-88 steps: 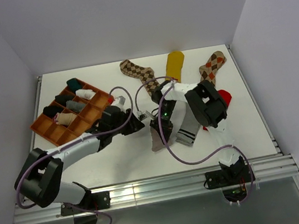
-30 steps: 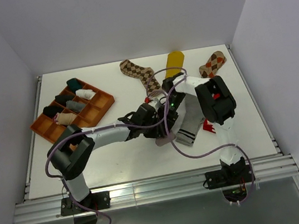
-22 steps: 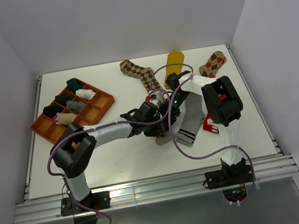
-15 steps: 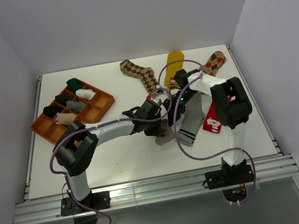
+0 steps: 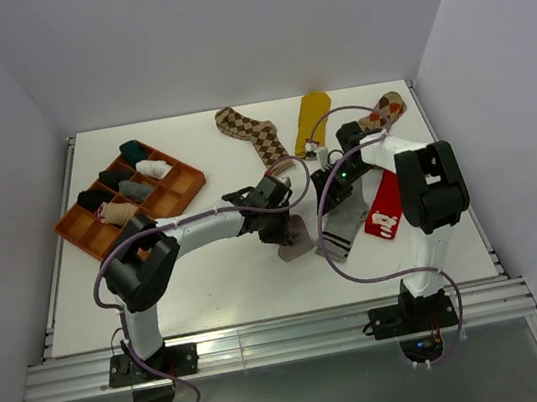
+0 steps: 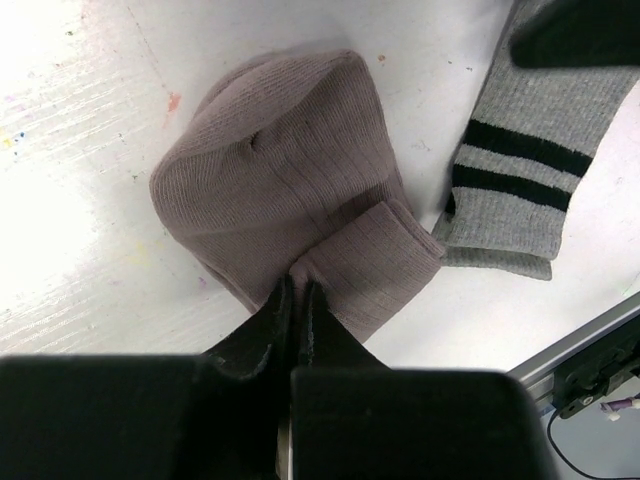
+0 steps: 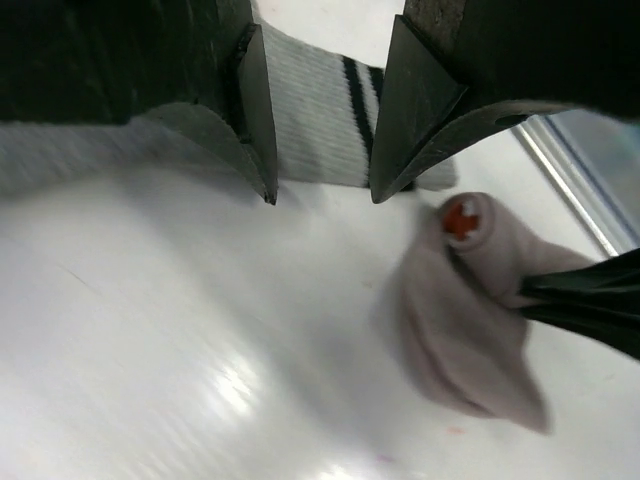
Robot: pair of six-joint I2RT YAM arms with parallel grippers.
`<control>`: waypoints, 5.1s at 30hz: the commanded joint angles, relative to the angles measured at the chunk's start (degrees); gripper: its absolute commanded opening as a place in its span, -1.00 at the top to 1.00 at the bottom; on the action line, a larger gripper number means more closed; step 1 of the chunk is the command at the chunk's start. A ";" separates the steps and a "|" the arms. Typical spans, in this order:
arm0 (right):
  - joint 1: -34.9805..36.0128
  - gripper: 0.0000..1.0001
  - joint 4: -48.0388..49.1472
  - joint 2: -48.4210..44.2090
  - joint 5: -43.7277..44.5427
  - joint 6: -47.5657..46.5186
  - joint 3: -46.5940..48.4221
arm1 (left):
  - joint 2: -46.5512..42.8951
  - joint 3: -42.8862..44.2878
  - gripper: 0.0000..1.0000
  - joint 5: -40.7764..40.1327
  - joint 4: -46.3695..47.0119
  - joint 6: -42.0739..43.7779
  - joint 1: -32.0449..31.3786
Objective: Roll the socks
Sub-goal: Roll the sock at the center of the board.
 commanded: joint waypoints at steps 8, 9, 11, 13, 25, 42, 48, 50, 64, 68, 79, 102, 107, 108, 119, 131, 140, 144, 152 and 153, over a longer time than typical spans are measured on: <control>-4.03 0.02 6.46 -6.73 10.94 2.94 -7.54 | 2.96 2.94 0.99 0.99 -5.71 1.28 1.06; -4.47 0.02 6.37 -6.64 11.12 2.77 -7.55 | 2.87 3.03 0.99 0.99 -5.71 1.45 1.15; -5.70 0.02 5.67 -5.94 12.70 1.98 -7.72 | 2.96 3.03 0.99 1.51 -5.97 1.63 1.32; -6.49 0.02 5.84 -5.76 13.76 1.02 -8.07 | 3.05 3.20 0.99 1.95 -6.41 1.80 1.67; -9.39 0.00 6.82 -14.28 9.14 -9.52 -10.01 | 6.47 8.03 0.99 9.85 -17.04 5.14 5.01; 15.98 -0.27 20.96 -37.93 9.79 -19.82 -26.35 | 13.33 13.58 0.99 18.74 -22.32 3.04 9.23; 25.83 -0.30 23.85 -36.17 15.51 -20.70 -27.93 | 13.42 13.22 0.99 19.79 -21.80 2.77 9.67; 27.78 -0.33 25.18 -36.08 17.27 -20.61 -29.08 | 13.42 13.22 0.99 20.14 -21.71 2.77 9.67; 40.08 -0.36 32.38 -29.41 28.61 -20.96 -30.40 | 13.42 12.34 0.99 21.37 -20.21 2.42 9.76; 41.49 -0.36 33.18 -27.65 30.28 -21.14 -30.14 | 13.59 12.43 0.99 21.55 -19.95 2.42 9.76; 42.02 0.63 34.50 -23.34 33.10 -20.00 -31.19 | 11.58 12.43 0.68 22.70 -18.28 1.80 10.29; 42.11 0.76 32.83 -21.32 33.45 -19.73 -29.52 | 9.90 11.99 0.03 21.46 -12.57 5.32 15.56; 41.94 0.77 33.18 -21.49 33.71 -19.65 -29.52 | 11.92 11.73 0.29 22.51 -11.87 4.88 15.47; 41.93 0.77 33.44 -21.75 33.80 -19.56 -29.61 | 12.19 11.73 0.38 22.78 -11.43 4.79 15.39; 37.11 0.77 25.46 -25.97 26.43 -19.56 -26.54 | 9.21 8.48 0.99 15.93 -8.62 1.02 17.66; 28.58 0.76 3.14 -12.55 12.90 -22.71 -12.22 | 3.49 3.03 0.99 12.50 -4.04 -1.18 19.25; 27.87 0.72 -9.85 0.19 7.70 -25.01 -1.42 | 2.26 0.83 0.98 12.32 -0.44 -1.45 19.25; 26.47 0.72 -19.09 7.06 4.71 -26.68 6.50 | 0.68 -0.75 0.93 11.89 1.14 -1.80 19.25; 24.88 0.72 -22.71 14.71 5.41 -23.52 12.75 | -3.01 -6.72 0.68 13.30 7.64 -4.34 19.25; 24.88 0.72 -23.15 15.85 5.50 -23.51 13.19 | -3.71 -7.60 0.60 13.29 9.74 -4.52 19.17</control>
